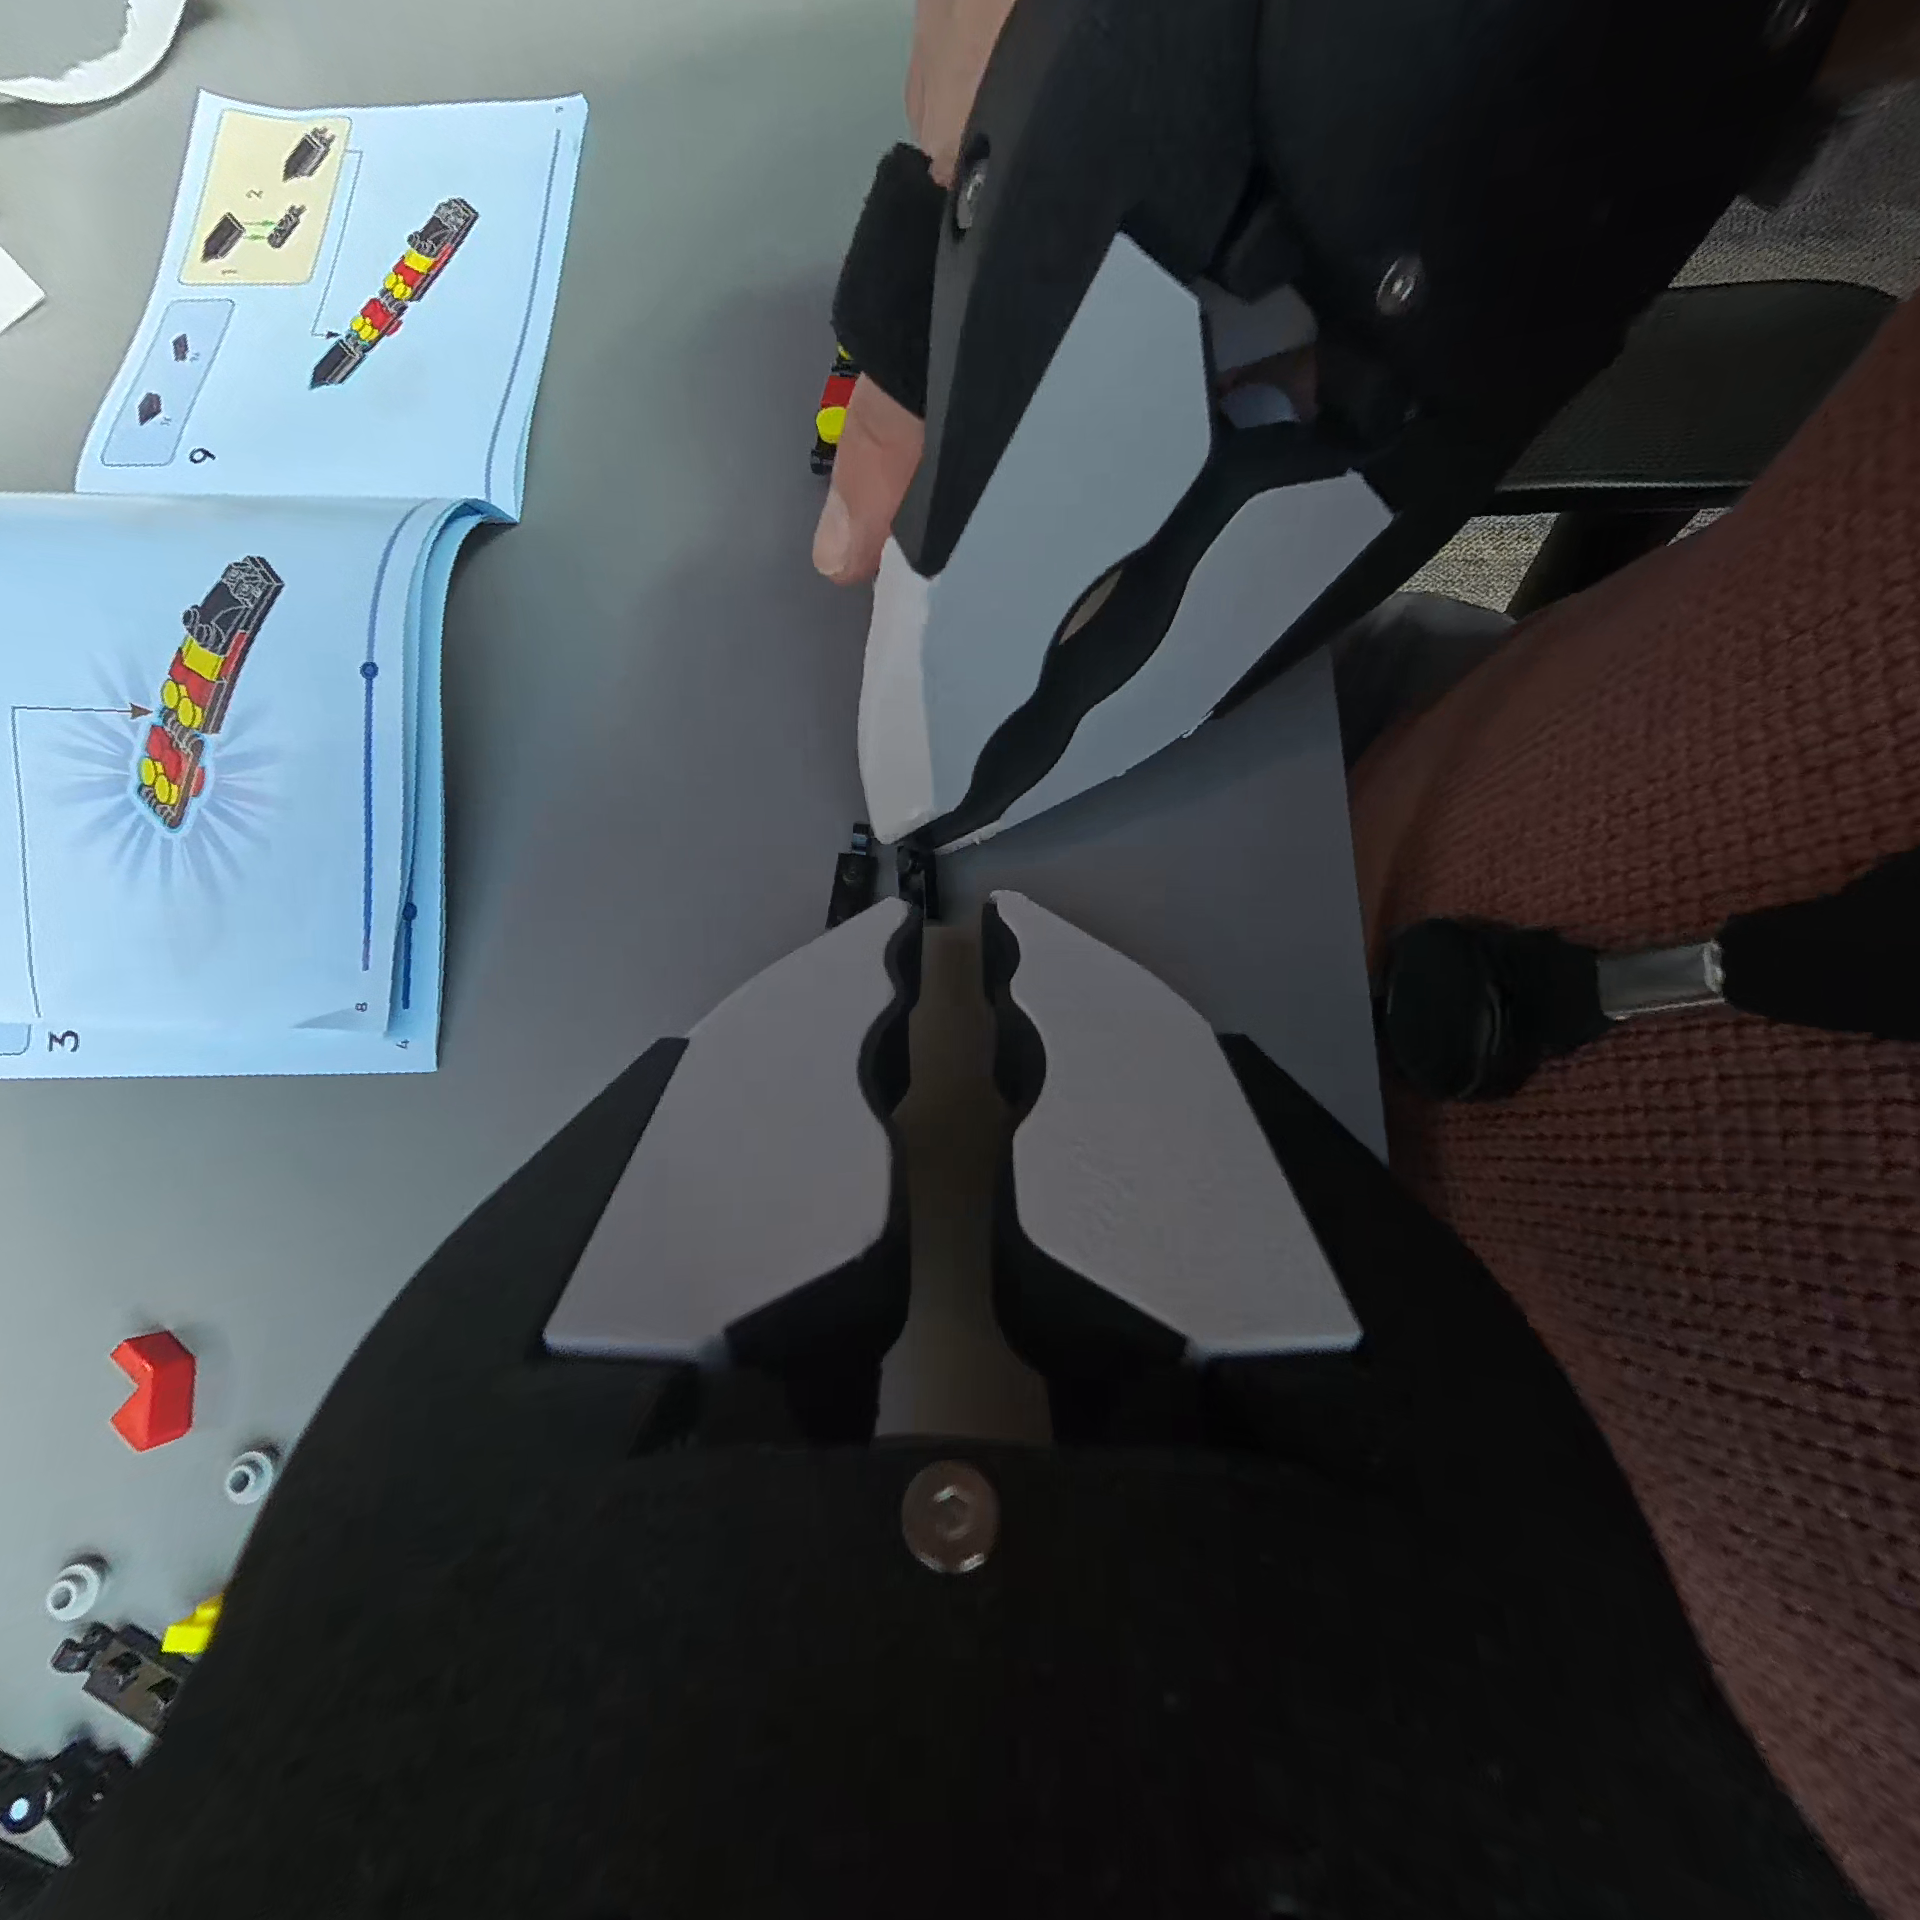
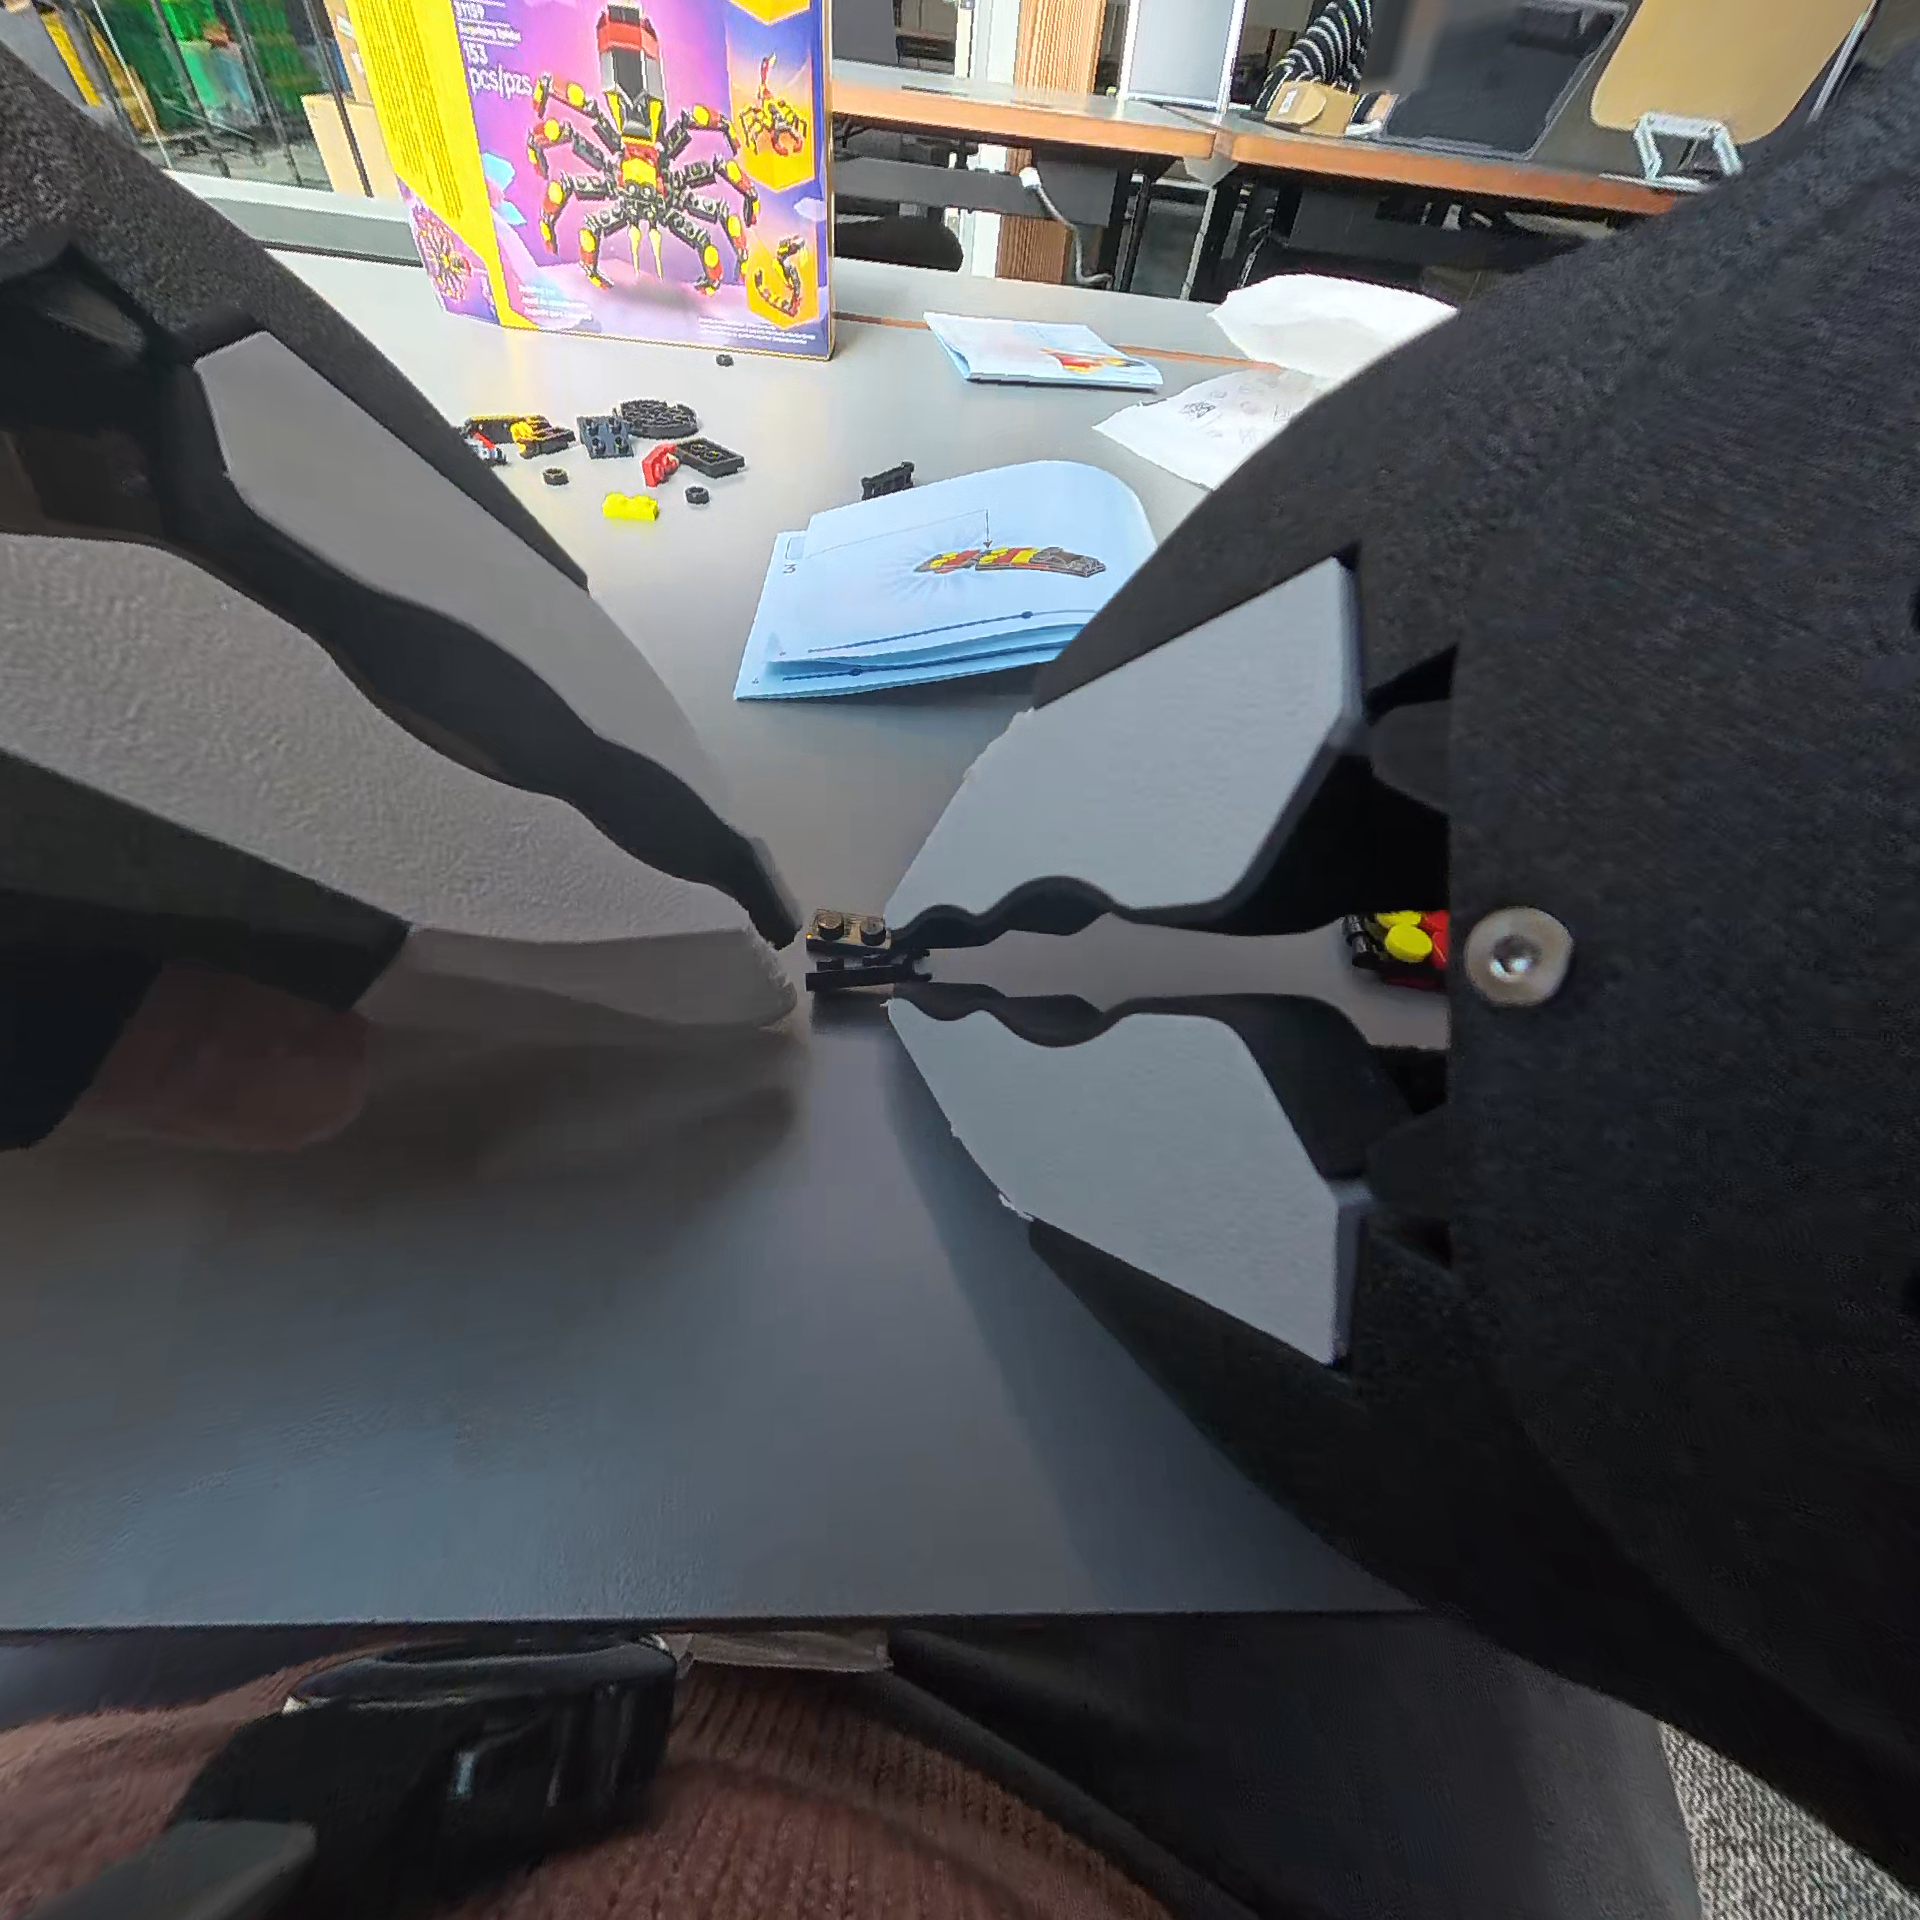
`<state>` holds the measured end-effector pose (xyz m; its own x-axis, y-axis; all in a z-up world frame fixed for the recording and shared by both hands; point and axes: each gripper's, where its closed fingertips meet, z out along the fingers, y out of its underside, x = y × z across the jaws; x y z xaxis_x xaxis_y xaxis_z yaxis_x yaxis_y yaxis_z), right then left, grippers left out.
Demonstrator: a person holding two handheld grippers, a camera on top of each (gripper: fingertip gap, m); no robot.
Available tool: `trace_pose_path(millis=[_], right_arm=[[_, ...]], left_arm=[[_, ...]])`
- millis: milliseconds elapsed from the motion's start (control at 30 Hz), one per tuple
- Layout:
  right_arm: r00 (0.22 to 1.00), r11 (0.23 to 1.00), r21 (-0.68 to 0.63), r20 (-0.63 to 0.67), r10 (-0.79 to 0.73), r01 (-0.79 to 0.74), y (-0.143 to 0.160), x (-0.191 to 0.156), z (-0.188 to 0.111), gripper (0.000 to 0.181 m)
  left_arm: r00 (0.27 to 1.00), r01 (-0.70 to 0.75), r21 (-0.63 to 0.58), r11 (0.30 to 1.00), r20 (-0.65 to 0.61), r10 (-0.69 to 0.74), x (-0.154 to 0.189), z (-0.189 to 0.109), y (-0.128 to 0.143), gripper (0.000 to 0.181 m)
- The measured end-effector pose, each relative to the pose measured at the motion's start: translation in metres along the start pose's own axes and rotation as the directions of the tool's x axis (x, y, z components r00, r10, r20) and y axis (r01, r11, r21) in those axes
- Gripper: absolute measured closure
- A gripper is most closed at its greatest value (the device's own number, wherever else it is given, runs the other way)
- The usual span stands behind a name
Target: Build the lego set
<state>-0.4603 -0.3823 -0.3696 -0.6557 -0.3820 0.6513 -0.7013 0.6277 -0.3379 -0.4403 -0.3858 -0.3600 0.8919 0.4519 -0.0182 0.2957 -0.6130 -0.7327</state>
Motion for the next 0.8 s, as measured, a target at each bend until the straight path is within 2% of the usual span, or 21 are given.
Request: trace_pose_path(millis=[100,367,600,700,733,800], right_arm=[[1.000,1.000,-0.002,0.010,0.014,-0.014,0.000,0.000,0.000,0.176],[0.998,0.999,0.011,0.052,0.042,-0.043,-0.002,-0.001,0.001,0.175],[0.984,0.989,0.041,0.121,0.134,-0.140,-0.003,-0.002,-0.002,0.170],[0.950,0.958,0.076,0.178,0.258,-0.275,-0.005,0.001,-0.008,0.175],[0.922,0.932,0.076,0.196,0.335,-0.355,-0.004,0.004,-0.010,0.177],[0.819,0.838,0.068,0.270,0.507,-0.541,-0.005,0.010,-0.014,0.180]], left_arm=[[0.999,0.022,0.019,1.000,-0.037,-0.021,0.003,0.002,-0.003,0.173],[0.999,0.011,-0.018,1.000,-0.034,-0.012,0.003,0.010,0.003,0.175],[0.999,0.018,-0.015,1.000,-0.043,-0.018,0.003,0.010,0.001,0.175],[0.999,0.021,-0.007,1.000,-0.036,-0.021,0.001,0.008,0.000,0.175],[0.999,0.024,0.001,1.000,-0.024,-0.024,-0.001,0.007,-0.002,0.175],[0.999,0.032,0.017,0.999,0.005,-0.032,-0.008,0.004,-0.003,0.175]])
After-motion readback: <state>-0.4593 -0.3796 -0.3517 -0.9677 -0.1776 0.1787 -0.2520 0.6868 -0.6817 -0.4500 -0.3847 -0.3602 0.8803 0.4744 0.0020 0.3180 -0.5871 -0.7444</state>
